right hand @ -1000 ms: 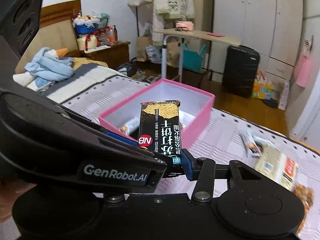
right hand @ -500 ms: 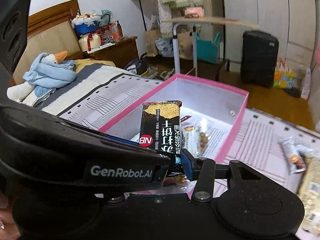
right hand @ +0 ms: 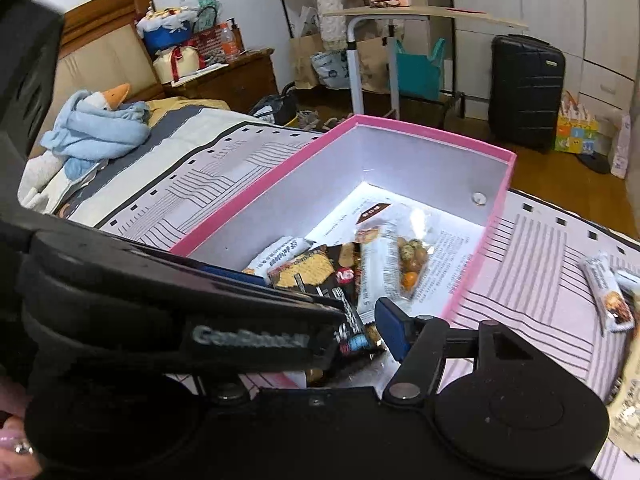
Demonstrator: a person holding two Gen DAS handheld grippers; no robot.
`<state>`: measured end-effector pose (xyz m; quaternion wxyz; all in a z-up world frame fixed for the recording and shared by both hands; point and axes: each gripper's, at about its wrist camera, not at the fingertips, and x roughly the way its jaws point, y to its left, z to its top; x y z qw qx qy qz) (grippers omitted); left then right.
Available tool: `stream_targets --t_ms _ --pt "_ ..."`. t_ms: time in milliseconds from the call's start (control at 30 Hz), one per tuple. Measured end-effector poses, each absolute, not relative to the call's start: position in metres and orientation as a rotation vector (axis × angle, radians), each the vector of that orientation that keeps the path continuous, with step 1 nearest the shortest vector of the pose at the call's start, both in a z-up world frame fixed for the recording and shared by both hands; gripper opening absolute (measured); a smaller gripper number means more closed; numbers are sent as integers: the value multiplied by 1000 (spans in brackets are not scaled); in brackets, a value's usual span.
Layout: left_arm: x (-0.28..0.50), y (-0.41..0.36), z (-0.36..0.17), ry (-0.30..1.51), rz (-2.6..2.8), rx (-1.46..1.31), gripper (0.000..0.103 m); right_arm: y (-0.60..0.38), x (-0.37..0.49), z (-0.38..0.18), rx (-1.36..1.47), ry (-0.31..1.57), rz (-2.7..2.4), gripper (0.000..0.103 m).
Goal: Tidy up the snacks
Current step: 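Open both tools to drop the NB pack into the pink box, then move both tools to the beige noodle bag on the bed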
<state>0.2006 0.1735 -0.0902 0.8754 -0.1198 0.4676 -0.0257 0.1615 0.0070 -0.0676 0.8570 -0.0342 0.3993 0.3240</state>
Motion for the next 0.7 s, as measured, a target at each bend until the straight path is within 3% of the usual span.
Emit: stream_targets --t_ms 167,567,633,700 --pt "178 165 -63 910 -83 -236 58 -23 140 -40 -93 795 674 74" --pt "134 115 0 801 -197 -174 62 -134 95 11 -102 710 541 74" --pt "130 104 7 791 -219 -165 64 -157 92 17 -68 707 517 74" --pt "128 91 11 779 -234 -151 74 -178 91 21 -34 705 504 74"
